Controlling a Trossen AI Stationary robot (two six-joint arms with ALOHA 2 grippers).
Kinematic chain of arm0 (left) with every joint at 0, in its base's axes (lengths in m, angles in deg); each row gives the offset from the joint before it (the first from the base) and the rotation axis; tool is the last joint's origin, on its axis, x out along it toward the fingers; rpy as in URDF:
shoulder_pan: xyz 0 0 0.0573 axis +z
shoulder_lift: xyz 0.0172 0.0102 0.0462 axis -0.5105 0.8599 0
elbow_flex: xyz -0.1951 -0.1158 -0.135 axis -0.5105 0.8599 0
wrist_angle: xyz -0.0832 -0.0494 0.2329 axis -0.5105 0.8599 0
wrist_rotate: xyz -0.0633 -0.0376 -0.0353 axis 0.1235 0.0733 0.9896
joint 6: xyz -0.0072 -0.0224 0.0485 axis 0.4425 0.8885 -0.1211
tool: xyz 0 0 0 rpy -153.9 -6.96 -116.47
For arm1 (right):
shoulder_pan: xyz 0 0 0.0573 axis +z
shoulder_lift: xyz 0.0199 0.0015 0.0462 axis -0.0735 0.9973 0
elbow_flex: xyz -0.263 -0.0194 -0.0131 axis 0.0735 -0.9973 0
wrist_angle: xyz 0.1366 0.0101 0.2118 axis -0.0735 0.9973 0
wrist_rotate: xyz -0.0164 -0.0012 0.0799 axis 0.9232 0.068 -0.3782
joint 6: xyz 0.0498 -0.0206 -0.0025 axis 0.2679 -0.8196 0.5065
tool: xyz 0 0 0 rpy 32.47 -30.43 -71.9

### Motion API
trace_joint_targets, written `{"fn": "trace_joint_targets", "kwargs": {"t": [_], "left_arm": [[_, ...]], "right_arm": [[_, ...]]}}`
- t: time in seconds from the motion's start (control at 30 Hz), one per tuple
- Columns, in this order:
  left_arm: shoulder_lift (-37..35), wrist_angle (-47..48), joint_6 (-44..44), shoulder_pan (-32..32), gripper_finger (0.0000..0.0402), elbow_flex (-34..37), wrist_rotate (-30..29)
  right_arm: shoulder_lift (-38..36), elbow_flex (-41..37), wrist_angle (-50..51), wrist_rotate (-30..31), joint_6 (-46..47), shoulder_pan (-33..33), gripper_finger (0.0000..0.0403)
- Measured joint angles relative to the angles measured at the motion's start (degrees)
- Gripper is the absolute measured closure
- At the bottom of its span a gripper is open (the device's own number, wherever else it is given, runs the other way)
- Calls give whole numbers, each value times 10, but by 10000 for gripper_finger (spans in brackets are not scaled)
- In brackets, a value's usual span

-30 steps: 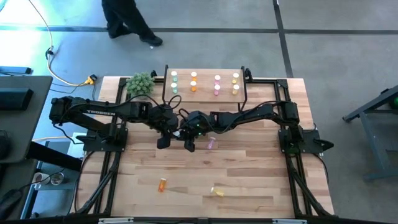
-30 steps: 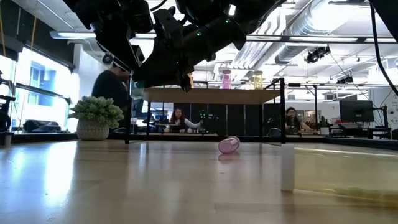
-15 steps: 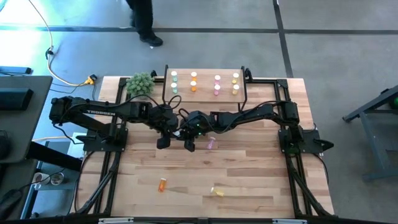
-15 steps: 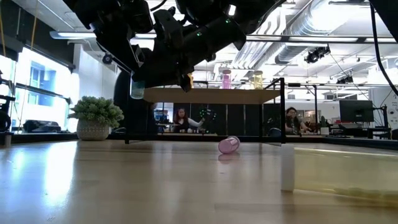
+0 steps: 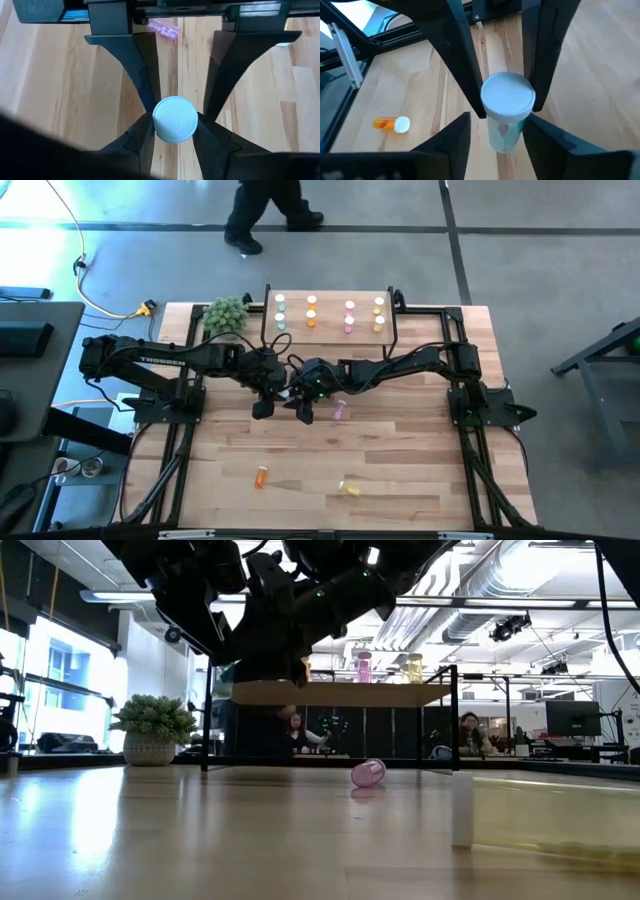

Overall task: Pick and place medicine bottles onto shelf by color
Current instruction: Put the blue pill bottle on the shelf aligned with the blue pill bottle

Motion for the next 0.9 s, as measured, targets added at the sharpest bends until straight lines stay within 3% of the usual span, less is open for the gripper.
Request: {"fn": "trace_joint_targets", "kwargs": {"t": [0.37, 0.9], "left_arm": [[0, 1, 8, 0, 293, 0, -2], [0, 0, 15, 0, 293, 0, -29]], "right_arm": [[-1, 0, 30, -94, 24, -28, 229], [-38, 0, 91, -70, 7, -32, 229]]}}
